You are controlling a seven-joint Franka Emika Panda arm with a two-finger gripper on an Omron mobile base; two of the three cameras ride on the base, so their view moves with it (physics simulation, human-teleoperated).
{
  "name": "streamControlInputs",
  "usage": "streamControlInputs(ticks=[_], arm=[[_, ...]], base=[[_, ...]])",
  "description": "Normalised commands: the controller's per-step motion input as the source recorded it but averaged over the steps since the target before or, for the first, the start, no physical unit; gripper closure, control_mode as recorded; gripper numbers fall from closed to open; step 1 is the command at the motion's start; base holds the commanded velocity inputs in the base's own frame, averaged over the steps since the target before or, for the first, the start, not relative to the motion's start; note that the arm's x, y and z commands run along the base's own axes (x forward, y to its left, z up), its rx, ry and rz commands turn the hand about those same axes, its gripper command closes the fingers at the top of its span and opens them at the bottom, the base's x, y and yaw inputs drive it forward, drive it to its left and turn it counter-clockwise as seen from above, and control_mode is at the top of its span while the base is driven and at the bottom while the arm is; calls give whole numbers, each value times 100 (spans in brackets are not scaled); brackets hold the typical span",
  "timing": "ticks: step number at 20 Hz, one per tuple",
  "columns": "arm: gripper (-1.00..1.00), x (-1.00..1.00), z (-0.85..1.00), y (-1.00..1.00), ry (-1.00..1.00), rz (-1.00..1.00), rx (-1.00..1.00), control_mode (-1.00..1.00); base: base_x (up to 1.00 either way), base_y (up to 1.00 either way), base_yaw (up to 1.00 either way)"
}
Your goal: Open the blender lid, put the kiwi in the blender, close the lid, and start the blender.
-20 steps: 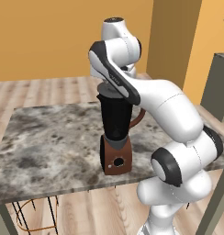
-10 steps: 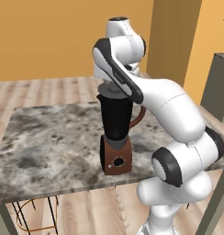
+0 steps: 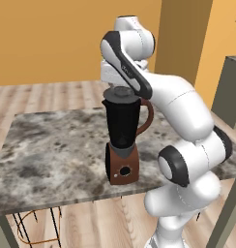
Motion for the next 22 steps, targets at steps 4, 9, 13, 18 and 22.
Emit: streamControlInputs(ticks=[4,9,13,18,22], arm=[[100,0,-39,0,1,0,0,-100],[100,6,-26,0,-16,0,0,-100],[100,9,-21,0,-20,0,0,-100],[100,23,-10,0,-19,0,2,-100],[100,32,-3,0,-9,0,0,-100]], base=[[0,0,0],[0,0,0],[0,0,0],[0,0,0],[0,0,0]])
